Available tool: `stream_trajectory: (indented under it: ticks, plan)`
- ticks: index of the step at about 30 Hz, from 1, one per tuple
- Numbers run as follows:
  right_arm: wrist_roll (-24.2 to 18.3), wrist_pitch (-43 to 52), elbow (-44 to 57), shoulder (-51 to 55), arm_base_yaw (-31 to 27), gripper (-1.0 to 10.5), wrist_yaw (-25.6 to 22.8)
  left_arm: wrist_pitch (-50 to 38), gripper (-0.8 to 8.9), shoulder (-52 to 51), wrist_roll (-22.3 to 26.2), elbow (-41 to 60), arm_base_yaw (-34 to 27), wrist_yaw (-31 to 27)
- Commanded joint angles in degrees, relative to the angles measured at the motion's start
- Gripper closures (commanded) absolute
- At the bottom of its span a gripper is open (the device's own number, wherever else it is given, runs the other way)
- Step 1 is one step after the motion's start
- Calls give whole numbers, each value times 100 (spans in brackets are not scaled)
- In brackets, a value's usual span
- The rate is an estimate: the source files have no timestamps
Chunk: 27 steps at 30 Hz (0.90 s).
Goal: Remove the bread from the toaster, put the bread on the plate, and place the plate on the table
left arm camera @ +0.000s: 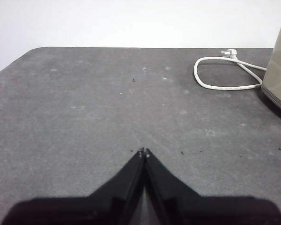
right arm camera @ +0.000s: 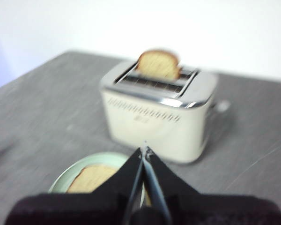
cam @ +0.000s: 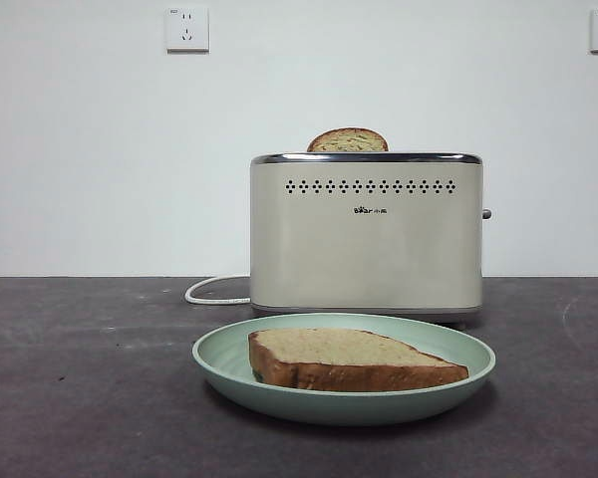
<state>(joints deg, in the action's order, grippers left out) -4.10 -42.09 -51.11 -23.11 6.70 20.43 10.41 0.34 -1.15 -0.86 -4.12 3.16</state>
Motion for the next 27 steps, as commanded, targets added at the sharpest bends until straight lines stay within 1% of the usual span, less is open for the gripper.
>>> stream_trajectory:
  ticks: [1, 3, 5, 9, 12, 13, 16, 21, 25, 27]
  plan:
    - [28, 590, 745, 358, -155, 946, -4, -9, 817, -22, -37, 66, -15, -9]
    - [44, 1086, 1344, 649, -229, 946, -13, -9, 817, -22, -37, 66, -15, -9]
    - [79, 1624, 1971, 920, -282, 946, -195, -11, 818, -22, -37, 66, -15, -7]
    - [192, 2527, 3101, 1346, -339, 946, -857, -9, 817, -22, -37, 66, -15, -9]
    - [295, 2881, 3681, 1596, -339, 946, -1325, -9, 817, -22, -37, 66, -15, -7]
    - [326, 2992, 3847, 1668, -339, 946, -1388, -9, 817, -22, -37, 66, -15, -9]
    - [328, 3158, 4223, 1858, -337, 946, -1488, -9, 818, -22, -37, 66, -15, -9]
    - [343, 3171, 4671, 2157, -330, 946, -1493, -9, 817, -22, -37, 66, -15, -7]
    - [608, 3204, 5005, 2304, -323, 946, -1488, -9, 817, -22, -37, 66, -15, -9]
    - [651, 3178, 5084, 2302, -321, 946, -1504, -9, 818, -22, -37, 66, -15, -9]
